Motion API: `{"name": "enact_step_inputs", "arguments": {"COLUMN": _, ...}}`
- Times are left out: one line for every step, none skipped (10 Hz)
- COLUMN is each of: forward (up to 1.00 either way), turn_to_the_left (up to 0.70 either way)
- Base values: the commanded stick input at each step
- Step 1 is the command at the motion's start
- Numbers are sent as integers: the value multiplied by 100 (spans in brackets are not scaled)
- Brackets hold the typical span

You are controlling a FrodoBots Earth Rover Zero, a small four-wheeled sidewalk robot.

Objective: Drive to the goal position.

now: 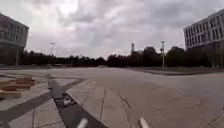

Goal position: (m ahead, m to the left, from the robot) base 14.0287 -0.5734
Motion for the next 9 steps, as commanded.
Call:
{"name": "enact_step_inputs", "arguments": {"forward": 70, "turn_to_the_left": 35}}
{"name": "enact_step_inputs", "arguments": {"forward": 70, "turn_to_the_left": 35}}
{"name": "enact_step_inputs", "arguments": {"forward": 70, "turn_to_the_left": 35}}
{"name": "enact_step_inputs", "arguments": {"forward": 70, "turn_to_the_left": 35}}
{"name": "enact_step_inputs", "arguments": {"forward": 70, "turn_to_the_left": 35}}
{"name": "enact_step_inputs", "arguments": {"forward": 70, "turn_to_the_left": 35}}
{"name": "enact_step_inputs", "arguments": {"forward": 70, "turn_to_the_left": 10}}
{"name": "enact_step_inputs", "arguments": {"forward": 70, "turn_to_the_left": 0}}
{"name": "enact_step_inputs", "arguments": {"forward": 70, "turn_to_the_left": 0}}
